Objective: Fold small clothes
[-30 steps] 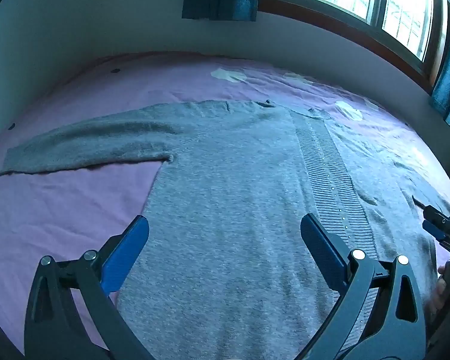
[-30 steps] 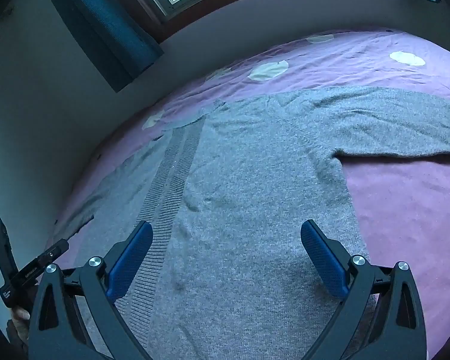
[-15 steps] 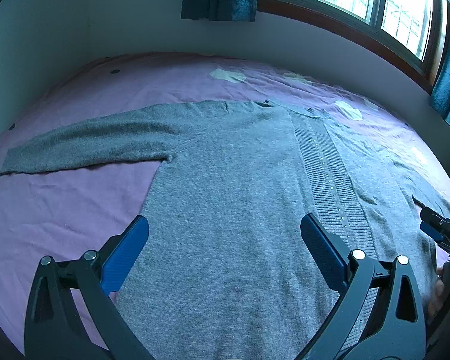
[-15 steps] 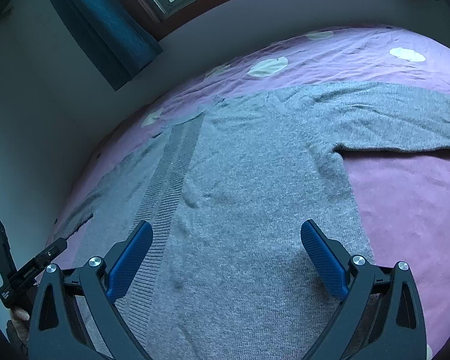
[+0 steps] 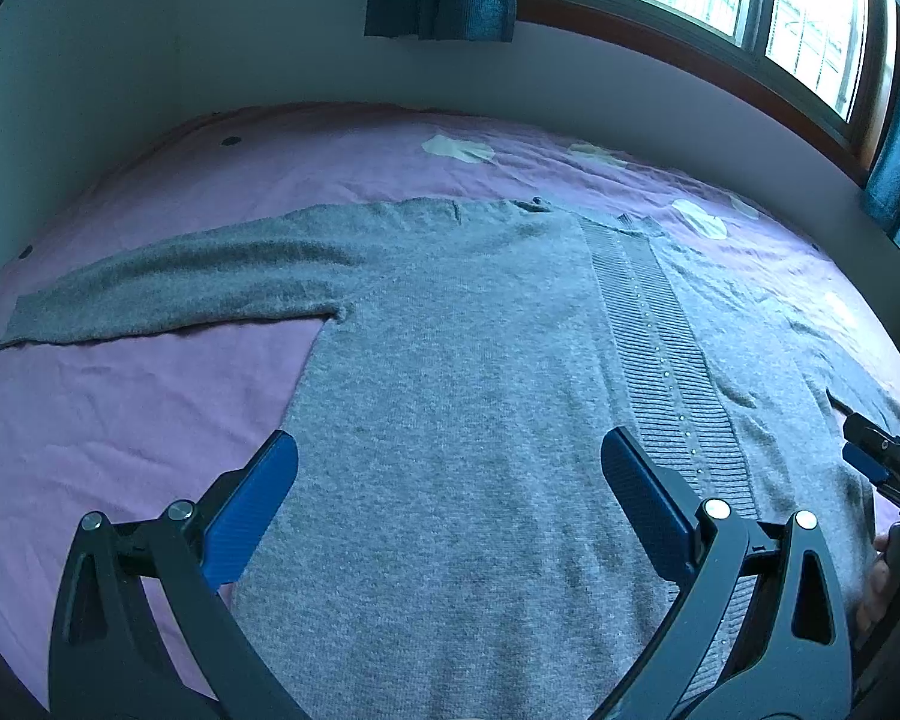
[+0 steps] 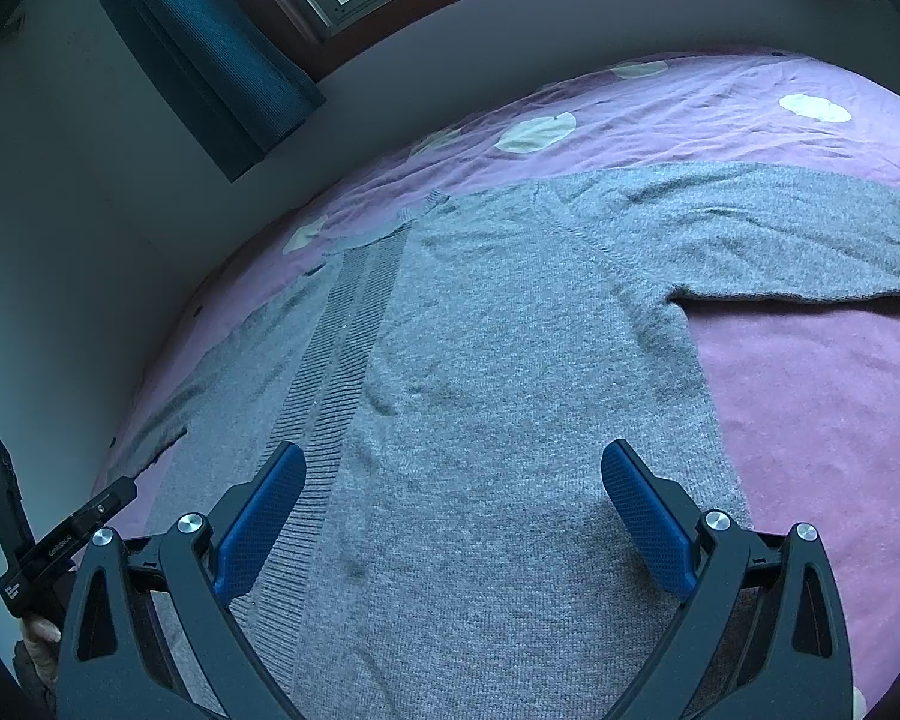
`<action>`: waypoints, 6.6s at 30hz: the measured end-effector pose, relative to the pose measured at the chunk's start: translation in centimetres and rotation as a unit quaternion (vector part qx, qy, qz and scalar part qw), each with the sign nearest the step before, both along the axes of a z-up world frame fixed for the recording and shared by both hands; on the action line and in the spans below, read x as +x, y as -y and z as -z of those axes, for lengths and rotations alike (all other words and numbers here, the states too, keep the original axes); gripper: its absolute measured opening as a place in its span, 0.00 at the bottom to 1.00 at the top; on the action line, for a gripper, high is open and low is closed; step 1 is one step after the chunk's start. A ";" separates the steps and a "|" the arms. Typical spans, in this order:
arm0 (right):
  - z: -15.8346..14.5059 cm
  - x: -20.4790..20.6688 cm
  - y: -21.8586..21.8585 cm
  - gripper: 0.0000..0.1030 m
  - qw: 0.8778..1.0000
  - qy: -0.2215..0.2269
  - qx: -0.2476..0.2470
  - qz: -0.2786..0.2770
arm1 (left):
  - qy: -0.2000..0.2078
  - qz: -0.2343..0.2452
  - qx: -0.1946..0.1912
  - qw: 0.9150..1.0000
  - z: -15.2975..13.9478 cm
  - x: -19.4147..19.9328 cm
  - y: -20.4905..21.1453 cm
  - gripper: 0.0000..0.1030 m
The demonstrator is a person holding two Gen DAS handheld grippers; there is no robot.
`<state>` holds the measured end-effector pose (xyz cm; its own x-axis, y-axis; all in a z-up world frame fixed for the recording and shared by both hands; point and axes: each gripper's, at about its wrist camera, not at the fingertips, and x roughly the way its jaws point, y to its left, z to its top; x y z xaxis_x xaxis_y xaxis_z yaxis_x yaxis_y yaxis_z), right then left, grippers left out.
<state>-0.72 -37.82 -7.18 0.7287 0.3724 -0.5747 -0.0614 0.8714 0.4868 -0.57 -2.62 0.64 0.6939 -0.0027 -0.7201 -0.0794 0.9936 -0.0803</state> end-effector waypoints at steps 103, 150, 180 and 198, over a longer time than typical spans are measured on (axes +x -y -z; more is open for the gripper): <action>-3.3 -1.5 30.2 0.05 0.927 0.041 0.141 0.346 | -0.027 -0.014 -0.038 0.999 2.6 1.6 -4.3 0.98; -2.1 12.1 -25.8 0.05 0.942 0.058 -0.207 -0.258 | -0.039 -0.019 -0.047 0.998 3.6 1.9 -5.2 0.98; -1.8 9.7 -31.0 0.05 0.911 0.091 -0.288 -0.279 | -0.054 -0.016 -0.051 0.997 4.4 2.2 -4.8 0.98; -0.9 10.2 -33.4 0.05 0.906 0.058 -0.247 -0.338 | -0.059 -0.015 -0.048 0.997 4.9 2.3 -4.7 0.98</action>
